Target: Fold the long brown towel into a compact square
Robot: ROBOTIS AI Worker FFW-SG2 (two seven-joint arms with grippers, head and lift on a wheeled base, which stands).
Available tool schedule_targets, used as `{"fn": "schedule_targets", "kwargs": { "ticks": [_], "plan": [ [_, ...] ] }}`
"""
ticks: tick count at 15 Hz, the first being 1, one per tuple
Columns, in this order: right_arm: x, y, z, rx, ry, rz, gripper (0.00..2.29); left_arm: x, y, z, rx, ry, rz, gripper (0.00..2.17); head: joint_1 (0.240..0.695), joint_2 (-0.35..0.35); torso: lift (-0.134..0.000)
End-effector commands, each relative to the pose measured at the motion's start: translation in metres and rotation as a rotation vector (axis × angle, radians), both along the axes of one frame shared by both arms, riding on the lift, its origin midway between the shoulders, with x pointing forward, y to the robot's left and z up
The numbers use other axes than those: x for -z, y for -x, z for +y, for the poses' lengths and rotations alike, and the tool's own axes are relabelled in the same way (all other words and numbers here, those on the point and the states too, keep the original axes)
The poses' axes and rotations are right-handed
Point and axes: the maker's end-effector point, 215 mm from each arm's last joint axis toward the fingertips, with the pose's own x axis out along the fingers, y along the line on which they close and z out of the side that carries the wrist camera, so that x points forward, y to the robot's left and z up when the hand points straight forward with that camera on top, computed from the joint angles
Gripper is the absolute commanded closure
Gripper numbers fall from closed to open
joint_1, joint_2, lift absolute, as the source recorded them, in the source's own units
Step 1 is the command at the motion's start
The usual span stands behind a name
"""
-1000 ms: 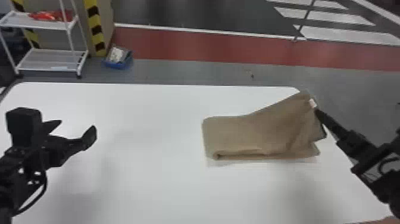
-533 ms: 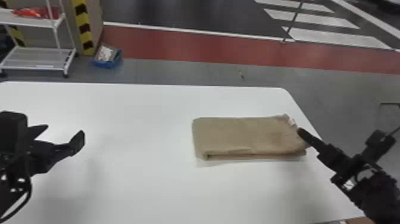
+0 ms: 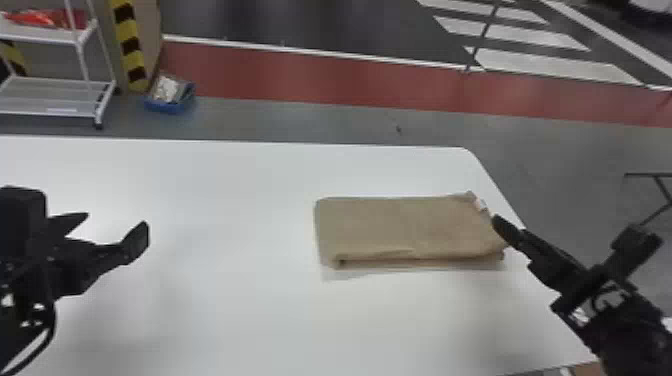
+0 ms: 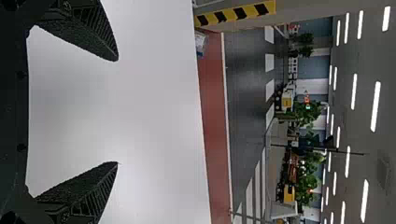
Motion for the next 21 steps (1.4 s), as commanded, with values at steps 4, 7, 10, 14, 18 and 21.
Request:
{"fn": "schedule_targets", "kwargs": {
  "ticks": [4, 7, 10, 14, 18, 21],
  "plan": [
    [0.006, 0.023, -0.011, 0.003, 0.114, -0.022, 0.1, 0.004, 0.038, -0.122, 0.122, 0.203, 0.099, 0.1, 0.695, -0.33, -0.124],
    [-0.001, 0.039, -0.011, -0.012, 0.206, -0.067, 0.13, 0.002, 0.051, -0.187, 0.174, 0.261, 0.123, 0.22, 0.695, -0.35, -0.124],
    [-0.004, 0.059, -0.016, 0.004, 0.234, -0.116, 0.15, 0.012, 0.054, -0.248, 0.184, 0.259, 0.14, 0.33, 0.695, -0.35, -0.124],
    [-0.003, 0.081, -0.02, 0.012, 0.281, -0.128, 0.15, 0.011, 0.042, -0.308, 0.16, 0.284, 0.081, 0.33, 0.695, -0.35, -0.124],
    [0.007, 0.092, -0.026, 0.005, 0.267, -0.124, 0.15, 0.016, 0.041, -0.328, 0.177, 0.276, 0.076, 0.34, 0.695, -0.35, -0.124],
    [0.014, 0.088, -0.027, 0.005, 0.257, -0.118, 0.15, 0.02, 0.045, -0.334, 0.191, 0.26, 0.078, 0.41, 0.695, -0.35, -0.124]
  ]
}}
